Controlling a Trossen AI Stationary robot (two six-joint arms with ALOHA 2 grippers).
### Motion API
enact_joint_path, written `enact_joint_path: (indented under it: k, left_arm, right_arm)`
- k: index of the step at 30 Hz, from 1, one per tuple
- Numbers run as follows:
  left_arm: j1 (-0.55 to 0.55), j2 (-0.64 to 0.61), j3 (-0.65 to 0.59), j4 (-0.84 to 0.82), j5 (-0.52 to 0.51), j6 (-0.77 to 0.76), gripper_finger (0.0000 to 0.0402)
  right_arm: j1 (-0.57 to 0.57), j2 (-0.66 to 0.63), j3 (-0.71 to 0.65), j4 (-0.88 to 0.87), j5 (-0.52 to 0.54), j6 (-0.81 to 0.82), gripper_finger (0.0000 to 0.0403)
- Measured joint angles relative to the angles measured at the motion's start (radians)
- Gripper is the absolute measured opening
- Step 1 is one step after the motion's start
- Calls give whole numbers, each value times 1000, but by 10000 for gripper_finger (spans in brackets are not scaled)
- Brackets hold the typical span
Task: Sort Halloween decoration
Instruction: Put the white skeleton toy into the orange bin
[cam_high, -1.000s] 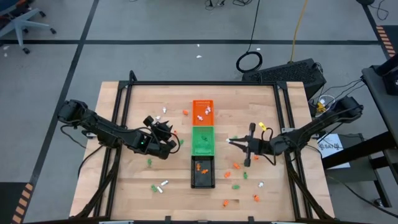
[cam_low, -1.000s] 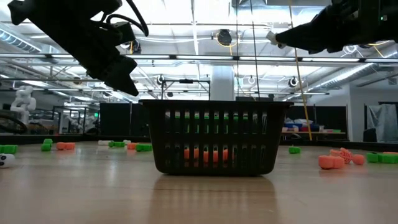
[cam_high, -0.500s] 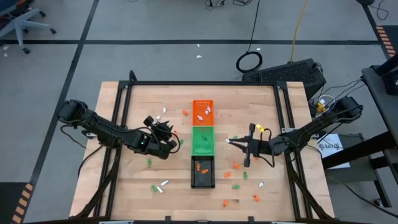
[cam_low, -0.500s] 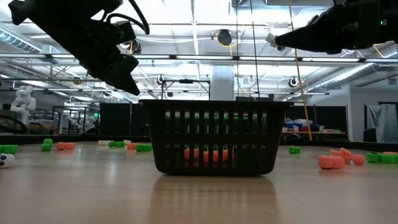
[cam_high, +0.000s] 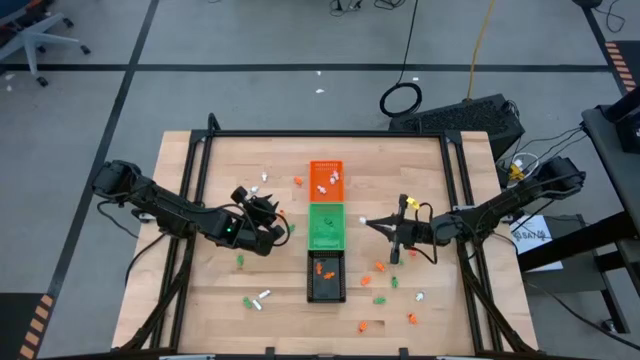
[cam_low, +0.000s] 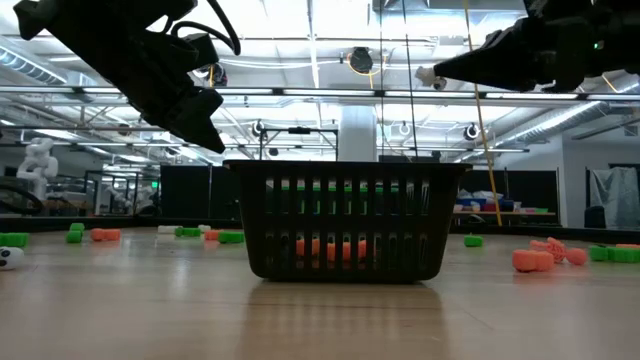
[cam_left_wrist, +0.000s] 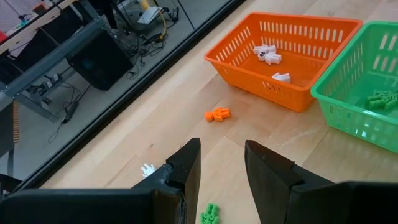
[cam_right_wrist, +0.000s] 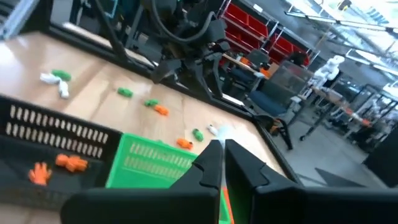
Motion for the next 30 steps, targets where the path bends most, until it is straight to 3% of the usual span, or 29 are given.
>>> enact_joint_path:
  k: [8, 17, 24, 30]
  left_arm:
    - [0, 0, 0, 1, 4, 0, 122]
    - [0, 0, 0, 1, 38, 0, 122]
    - [0, 0, 0, 9, 38, 0, 122]
    - [0, 0, 0, 49, 57, 2, 122]
  right_arm:
    - [-34, 0, 0, -22, -8, 126, 0]
    - [-85, 0, 0, -297, -6, 469, 4]
    - [-200, 67, 6, -372, 11, 598, 68]
    - [-285, 191, 48, -377, -120, 648, 125]
